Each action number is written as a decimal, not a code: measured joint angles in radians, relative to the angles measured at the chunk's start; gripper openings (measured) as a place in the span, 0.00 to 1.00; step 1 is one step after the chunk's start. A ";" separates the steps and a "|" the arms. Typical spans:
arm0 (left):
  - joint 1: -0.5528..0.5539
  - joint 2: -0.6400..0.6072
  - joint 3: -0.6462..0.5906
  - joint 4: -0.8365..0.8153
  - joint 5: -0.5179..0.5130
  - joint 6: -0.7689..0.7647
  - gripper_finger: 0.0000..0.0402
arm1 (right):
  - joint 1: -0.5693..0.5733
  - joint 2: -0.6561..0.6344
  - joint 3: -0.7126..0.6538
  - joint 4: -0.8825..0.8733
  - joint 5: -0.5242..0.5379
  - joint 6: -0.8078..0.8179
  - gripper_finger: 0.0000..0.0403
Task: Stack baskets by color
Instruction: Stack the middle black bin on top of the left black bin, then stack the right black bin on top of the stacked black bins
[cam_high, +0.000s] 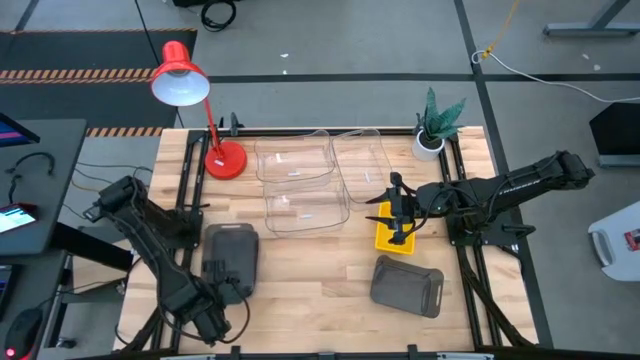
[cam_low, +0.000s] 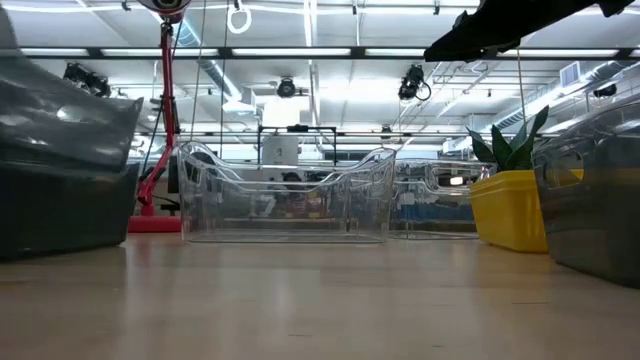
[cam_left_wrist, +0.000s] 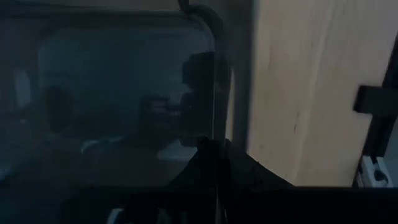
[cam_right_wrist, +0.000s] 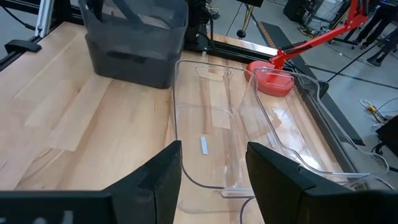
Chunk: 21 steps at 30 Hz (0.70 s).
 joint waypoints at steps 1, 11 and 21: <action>0.000 0.000 -0.007 0.011 0.006 0.005 0.01 | 0.000 0.000 0.000 0.000 0.000 0.000 0.45; 0.003 0.001 -0.018 0.035 0.022 -0.108 0.17 | 0.000 0.000 0.000 -0.001 0.000 0.000 0.45; 0.041 -0.031 -0.014 0.089 0.017 -0.225 0.43 | 0.000 0.000 0.000 -0.016 -0.001 0.019 0.45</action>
